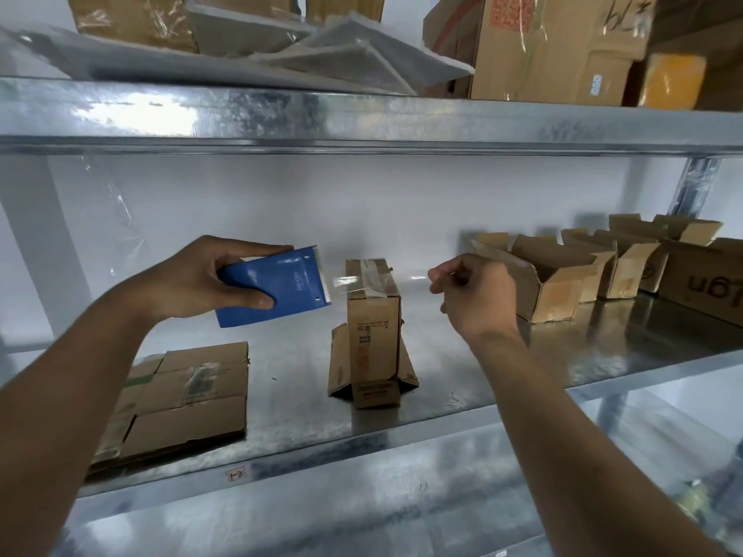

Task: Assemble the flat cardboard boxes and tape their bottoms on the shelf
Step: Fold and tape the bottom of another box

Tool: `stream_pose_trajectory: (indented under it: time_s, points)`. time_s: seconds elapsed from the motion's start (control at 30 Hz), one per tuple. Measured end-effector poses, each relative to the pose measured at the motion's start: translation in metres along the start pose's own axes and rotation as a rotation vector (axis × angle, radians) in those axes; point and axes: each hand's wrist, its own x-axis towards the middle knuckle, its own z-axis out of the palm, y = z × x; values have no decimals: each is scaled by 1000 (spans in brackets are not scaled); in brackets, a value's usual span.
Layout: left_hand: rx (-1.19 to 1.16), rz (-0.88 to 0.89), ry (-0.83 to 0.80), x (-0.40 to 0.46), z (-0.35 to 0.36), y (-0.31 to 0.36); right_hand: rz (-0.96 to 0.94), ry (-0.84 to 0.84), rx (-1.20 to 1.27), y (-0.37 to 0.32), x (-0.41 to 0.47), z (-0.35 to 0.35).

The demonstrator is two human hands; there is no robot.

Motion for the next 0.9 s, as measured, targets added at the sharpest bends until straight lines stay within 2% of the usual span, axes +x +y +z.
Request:
stream_pose_trajectory:
  time_s: [0.17,0.37,0.67,0.9]
  points:
    - [-19,-75,-58,2,1,-12,104,-108,32,8,6,5]
    - [-55,-95,-78,8,4,-28,107,-164,-5,20,15,16]
    - [-34,-99,-83,22,3,-49,187,-305,188,48,24,26]
    - [-25,-94,-69,32,14,-66,134,-353,304,69,26,44]
